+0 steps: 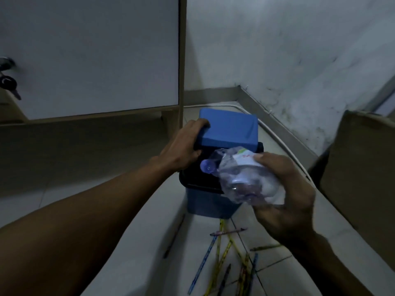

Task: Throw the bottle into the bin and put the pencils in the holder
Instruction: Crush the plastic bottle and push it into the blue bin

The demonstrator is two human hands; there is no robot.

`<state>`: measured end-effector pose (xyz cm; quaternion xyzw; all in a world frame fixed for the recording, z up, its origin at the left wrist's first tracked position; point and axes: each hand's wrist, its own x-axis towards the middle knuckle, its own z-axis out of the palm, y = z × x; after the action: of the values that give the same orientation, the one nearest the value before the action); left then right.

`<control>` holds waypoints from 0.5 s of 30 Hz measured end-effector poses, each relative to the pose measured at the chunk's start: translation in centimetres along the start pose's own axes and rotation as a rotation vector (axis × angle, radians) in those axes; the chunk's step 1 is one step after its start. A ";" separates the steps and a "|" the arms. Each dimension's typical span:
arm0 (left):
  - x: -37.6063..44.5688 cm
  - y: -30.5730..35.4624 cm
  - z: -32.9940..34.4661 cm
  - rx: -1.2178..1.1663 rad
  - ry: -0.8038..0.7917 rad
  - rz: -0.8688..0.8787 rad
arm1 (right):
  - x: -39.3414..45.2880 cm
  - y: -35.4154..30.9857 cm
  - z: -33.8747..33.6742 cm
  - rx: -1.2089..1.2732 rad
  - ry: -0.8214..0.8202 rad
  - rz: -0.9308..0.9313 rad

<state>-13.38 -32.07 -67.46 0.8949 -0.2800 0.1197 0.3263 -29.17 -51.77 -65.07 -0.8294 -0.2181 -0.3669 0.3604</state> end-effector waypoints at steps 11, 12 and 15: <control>-0.1 -0.7 -0.5 -0.017 -0.007 -0.045 | 0.2 4.2 4.6 -0.087 -0.081 0.153; -0.2 -0.7 -0.5 -0.017 -0.013 -0.037 | 0.1 4.5 4.5 -0.115 -0.089 0.169; -0.2 -0.1 -0.1 -0.027 -0.026 -0.012 | -0.7 4.9 4.6 -0.218 -0.134 0.202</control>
<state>-13.48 -31.93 -67.50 0.8936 -0.2804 0.1022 0.3354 -24.45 -51.52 -69.98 -0.9039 -0.1163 -0.2941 0.2879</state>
